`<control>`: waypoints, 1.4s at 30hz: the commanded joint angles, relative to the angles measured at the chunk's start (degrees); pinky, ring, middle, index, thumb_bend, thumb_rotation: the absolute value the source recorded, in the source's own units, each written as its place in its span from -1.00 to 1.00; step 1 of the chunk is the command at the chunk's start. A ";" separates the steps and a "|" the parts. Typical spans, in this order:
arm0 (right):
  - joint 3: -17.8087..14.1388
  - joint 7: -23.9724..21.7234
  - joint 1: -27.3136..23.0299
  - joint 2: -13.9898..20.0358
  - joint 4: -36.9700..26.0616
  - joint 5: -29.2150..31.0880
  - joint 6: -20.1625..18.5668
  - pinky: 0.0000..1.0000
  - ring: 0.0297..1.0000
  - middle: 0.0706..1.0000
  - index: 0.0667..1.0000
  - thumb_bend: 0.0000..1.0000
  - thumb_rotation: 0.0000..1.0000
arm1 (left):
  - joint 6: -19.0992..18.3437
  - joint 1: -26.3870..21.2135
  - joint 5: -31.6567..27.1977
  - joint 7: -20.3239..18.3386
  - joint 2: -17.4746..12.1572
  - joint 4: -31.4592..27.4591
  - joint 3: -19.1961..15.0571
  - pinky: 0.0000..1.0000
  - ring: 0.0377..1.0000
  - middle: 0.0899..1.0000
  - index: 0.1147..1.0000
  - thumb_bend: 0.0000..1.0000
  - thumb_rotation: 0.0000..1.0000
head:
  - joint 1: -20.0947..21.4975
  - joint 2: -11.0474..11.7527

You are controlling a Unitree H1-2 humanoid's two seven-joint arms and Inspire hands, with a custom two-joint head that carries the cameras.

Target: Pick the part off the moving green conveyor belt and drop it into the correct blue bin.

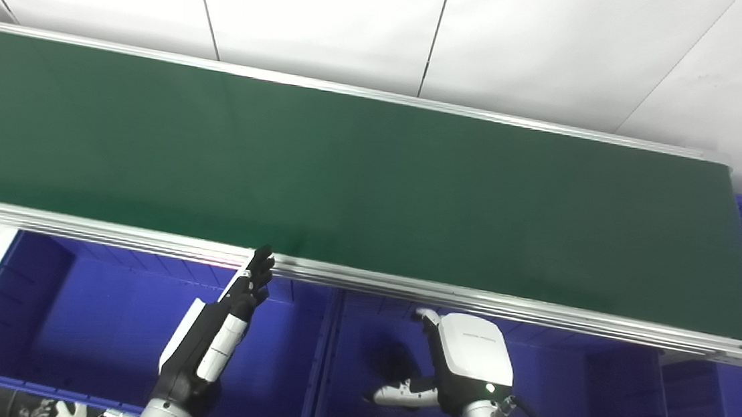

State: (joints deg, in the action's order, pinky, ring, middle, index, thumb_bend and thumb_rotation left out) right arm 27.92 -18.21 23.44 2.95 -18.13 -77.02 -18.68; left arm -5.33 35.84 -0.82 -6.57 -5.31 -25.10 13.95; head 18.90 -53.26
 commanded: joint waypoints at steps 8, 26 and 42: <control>0.91 5.74 7.86 -3.35 -18.02 23.28 4.27 0.11 0.34 0.52 0.67 0.81 0.87 | 2.58 0.70 1.54 -0.37 -0.68 -0.91 -0.08 1.00 1.00 1.00 1.00 0.43 0.97 | 1.05 1.22; 0.16 32.12 15.30 -13.20 2.18 60.92 32.20 0.47 0.54 0.71 0.69 0.50 0.85 | 4.48 -1.64 -2.43 -2.23 -2.86 2.76 -3.90 1.00 1.00 1.00 1.00 0.43 1.00 | 13.72 2.98; -0.76 30.16 14.93 -11.18 1.30 62.28 28.07 0.53 0.58 0.73 0.74 0.57 0.87 | 4.46 0.19 -0.62 -1.99 -2.03 1.62 -3.27 1.00 1.00 1.00 1.00 0.47 1.00 | 9.36 1.48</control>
State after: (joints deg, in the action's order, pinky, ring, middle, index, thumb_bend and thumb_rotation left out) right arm 22.63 12.21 37.34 -1.76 -14.46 -15.07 9.25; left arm -2.88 35.41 -1.94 -8.61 -7.06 -21.44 10.75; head 28.48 -51.77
